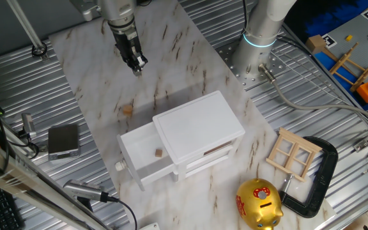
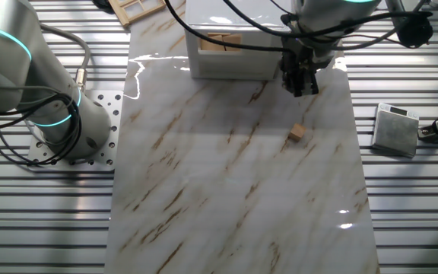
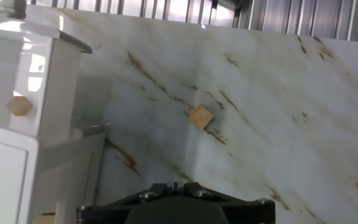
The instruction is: Put things in the drawer
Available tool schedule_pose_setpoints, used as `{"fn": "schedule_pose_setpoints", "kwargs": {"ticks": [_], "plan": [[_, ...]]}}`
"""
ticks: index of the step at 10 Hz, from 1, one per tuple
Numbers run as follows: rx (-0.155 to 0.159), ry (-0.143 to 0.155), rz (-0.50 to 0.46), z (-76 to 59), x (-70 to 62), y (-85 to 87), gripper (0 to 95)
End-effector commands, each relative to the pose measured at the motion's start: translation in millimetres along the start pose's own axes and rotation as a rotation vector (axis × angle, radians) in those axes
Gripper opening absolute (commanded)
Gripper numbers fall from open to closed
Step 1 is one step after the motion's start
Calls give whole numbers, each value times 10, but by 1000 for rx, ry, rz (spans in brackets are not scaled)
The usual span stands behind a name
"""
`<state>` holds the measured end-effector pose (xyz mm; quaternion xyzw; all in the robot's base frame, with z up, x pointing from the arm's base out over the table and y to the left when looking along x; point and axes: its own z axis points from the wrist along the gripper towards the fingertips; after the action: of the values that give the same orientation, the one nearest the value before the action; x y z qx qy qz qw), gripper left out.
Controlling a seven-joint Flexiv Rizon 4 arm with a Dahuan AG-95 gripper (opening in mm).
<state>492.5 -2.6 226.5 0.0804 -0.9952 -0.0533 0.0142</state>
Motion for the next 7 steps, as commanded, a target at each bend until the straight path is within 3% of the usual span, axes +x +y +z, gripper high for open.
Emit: {"fn": "schedule_pose_setpoints", "kwargs": {"ticks": [1,4,7], "plan": [[1,-1,12,-3,4,-1,0],[-12,28,63,33,-25,-6,0],[-17,37,95,274,-175,-89,0]]}}
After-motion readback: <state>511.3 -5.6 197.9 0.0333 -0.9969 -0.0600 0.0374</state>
